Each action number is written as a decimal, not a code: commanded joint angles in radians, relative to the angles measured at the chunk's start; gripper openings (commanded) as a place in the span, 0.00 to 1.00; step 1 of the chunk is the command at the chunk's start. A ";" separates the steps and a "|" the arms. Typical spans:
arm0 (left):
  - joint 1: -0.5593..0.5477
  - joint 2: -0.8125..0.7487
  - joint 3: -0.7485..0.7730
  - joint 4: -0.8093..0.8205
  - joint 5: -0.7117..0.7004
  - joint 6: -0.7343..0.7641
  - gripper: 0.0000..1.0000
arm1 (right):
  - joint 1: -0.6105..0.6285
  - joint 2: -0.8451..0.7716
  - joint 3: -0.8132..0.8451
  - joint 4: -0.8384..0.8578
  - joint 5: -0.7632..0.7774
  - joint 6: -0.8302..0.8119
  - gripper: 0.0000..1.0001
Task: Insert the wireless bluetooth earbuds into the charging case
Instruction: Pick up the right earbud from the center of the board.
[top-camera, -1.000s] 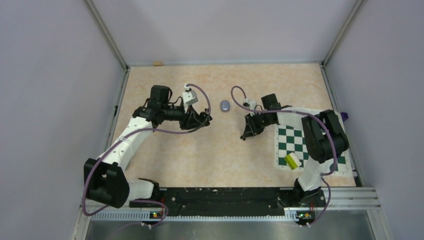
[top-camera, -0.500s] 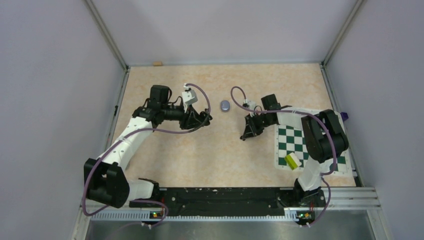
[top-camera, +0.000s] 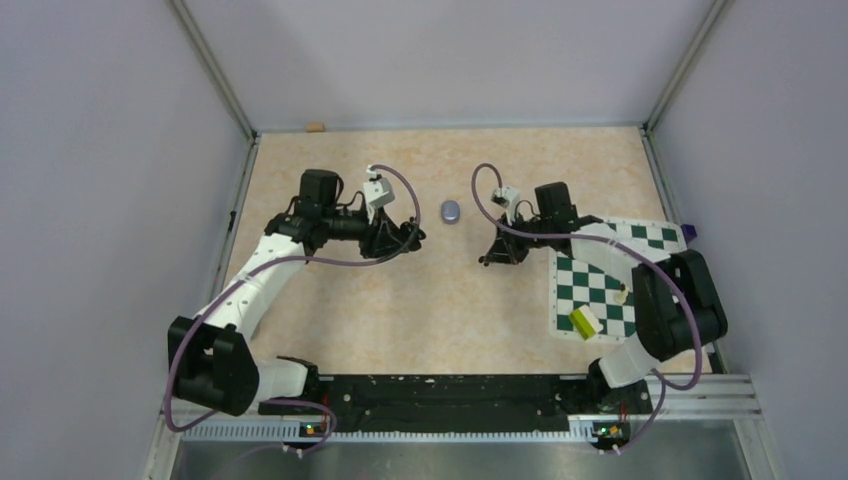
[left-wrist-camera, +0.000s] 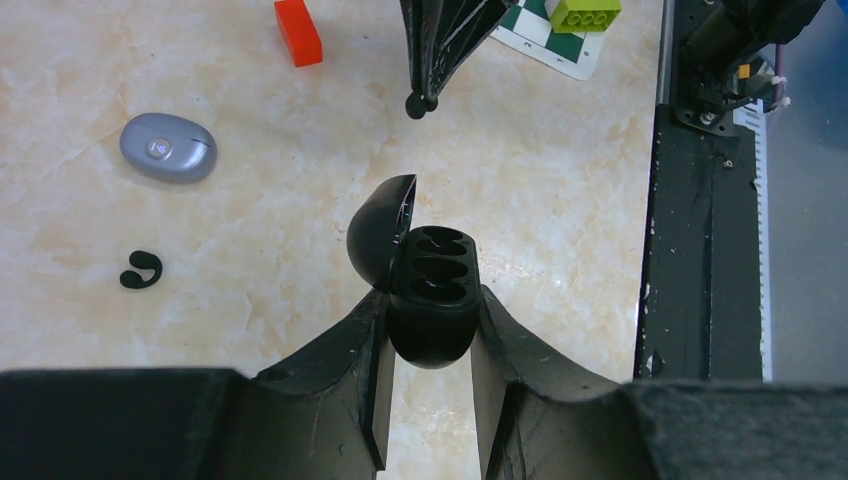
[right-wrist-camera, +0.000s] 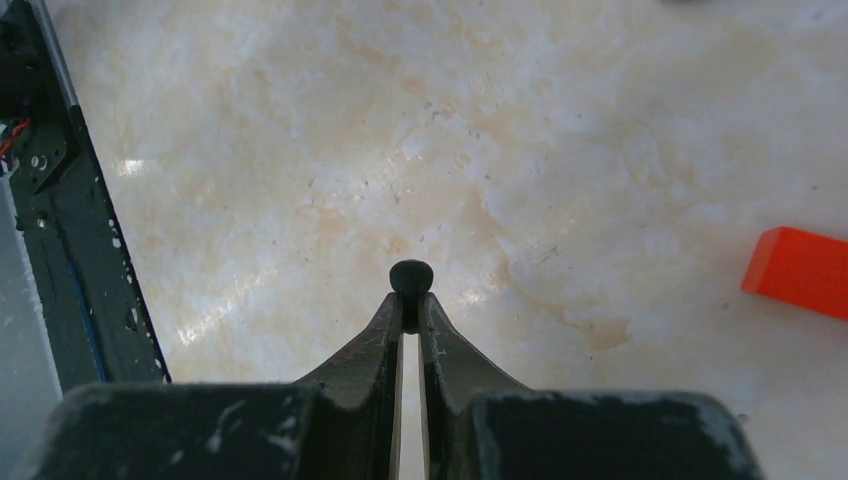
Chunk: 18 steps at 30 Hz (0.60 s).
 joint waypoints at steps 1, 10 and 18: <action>0.005 -0.003 -0.002 0.075 0.034 -0.049 0.00 | 0.015 -0.147 -0.035 0.129 -0.018 -0.003 0.06; 0.005 0.024 0.136 0.034 -0.030 -0.021 0.00 | 0.016 -0.398 -0.018 0.237 -0.011 0.053 0.03; 0.004 0.027 0.270 0.183 0.042 -0.174 0.00 | 0.016 -0.501 0.175 0.296 -0.028 0.109 0.03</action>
